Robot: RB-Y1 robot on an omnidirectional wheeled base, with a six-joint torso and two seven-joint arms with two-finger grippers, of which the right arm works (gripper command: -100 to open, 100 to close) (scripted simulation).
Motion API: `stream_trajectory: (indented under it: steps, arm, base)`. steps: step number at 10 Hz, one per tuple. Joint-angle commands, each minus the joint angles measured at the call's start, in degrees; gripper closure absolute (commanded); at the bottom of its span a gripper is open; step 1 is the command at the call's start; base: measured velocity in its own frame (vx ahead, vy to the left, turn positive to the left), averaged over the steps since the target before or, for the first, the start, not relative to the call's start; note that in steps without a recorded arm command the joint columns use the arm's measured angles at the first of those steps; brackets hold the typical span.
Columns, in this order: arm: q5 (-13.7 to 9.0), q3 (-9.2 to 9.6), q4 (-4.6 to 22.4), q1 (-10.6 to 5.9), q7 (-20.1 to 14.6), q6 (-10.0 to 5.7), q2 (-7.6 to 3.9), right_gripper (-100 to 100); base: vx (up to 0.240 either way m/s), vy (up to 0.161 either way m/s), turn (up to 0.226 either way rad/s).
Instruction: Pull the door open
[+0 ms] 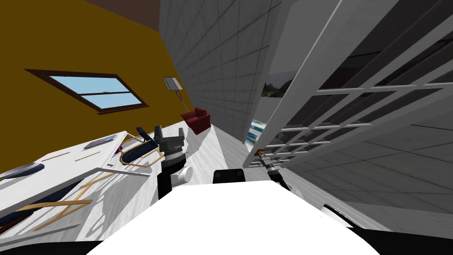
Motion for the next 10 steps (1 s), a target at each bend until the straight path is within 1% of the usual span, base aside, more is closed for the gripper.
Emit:
stream_trajectory:
  steps: [1, 4, 5, 6, 7, 8, 10]
  arm:
    - [0.3, 0.68, 0.9, 0.57, -0.9, -1.87, -0.46, 100]
    - [0.7, 1.71, 1.8, 1.4, -2.2, -4.29, -1.44, 100]
    - [0.8, 1.92, 2.0, 1.56, -2.5, -4.77, -1.64, 100]
    - [0.7, 1.82, 1.8, 1.35, -2.3, -4.13, -1.51, 100]
    - [1.0, 2.33, 2.7, 2.08, -2.8, -5.87, -1.7, 100]
    - [1.1, 2.45, 2.9, 2.28, -2.9, -6.38, -1.78, 100]
    - [1.3, 2.96, 4.0, 3.23, -3.5, -8.71, -2.13, 100]
  base:
    - [-0.176, -0.051, 0.151]
    - [-0.201, -0.062, 0.137]
    - [-0.173, -0.06, 0.104]
    - [-0.076, -0.024, 0.025]
    - [-0.149, -0.05, 0.172]
    - [-0.218, -0.08, 0.175]
    - [-0.186, -0.067, 0.158]
